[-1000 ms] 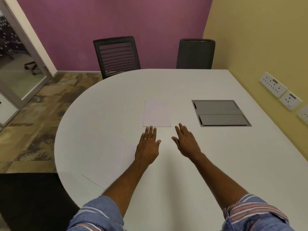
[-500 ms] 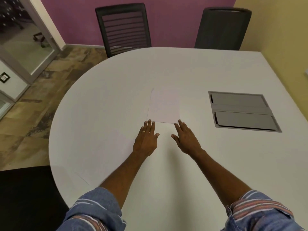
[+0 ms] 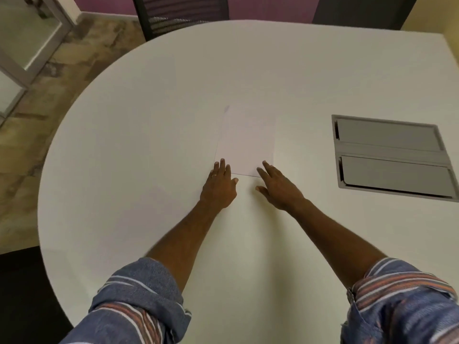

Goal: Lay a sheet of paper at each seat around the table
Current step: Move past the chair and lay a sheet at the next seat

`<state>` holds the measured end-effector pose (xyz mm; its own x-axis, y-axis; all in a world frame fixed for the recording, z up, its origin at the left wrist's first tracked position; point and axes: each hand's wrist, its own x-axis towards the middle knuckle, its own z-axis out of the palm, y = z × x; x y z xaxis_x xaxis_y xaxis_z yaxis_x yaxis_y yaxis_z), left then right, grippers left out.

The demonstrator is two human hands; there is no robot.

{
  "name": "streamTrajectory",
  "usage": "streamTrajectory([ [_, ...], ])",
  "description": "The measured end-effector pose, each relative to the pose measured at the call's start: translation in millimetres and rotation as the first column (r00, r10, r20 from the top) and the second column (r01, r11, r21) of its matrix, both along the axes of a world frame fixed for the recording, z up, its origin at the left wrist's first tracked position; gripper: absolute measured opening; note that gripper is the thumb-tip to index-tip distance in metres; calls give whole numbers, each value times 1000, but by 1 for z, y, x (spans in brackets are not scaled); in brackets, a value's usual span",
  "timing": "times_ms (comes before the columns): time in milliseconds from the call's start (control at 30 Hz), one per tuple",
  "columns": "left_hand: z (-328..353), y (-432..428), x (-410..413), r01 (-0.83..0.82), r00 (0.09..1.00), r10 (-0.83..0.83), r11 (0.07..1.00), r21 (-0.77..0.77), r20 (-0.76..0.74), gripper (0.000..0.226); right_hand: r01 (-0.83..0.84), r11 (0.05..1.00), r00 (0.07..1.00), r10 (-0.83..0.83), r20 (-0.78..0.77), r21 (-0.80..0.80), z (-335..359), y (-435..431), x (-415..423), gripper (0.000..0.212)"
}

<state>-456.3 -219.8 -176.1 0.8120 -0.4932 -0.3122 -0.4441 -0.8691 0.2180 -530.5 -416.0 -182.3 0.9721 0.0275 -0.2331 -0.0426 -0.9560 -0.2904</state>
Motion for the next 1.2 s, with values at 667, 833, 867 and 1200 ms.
streamTrajectory([
  [667,-53,-28,72,148,979,-158,985,82,128,38,513,803,825,-558,85,303,-60,-6,58,27],
  [833,-67,-26,74,260,939,-291,950,171,186,45,681,586,665,-746,-35,440,-58,-14,78,44],
  [867,-70,-26,74,243,948,-268,958,153,171,53,712,525,622,-780,-72,466,-57,-15,81,48],
  [1200,-64,-21,53,50,983,-56,998,42,174,47,760,332,477,-869,-133,559,-45,-6,89,29],
])
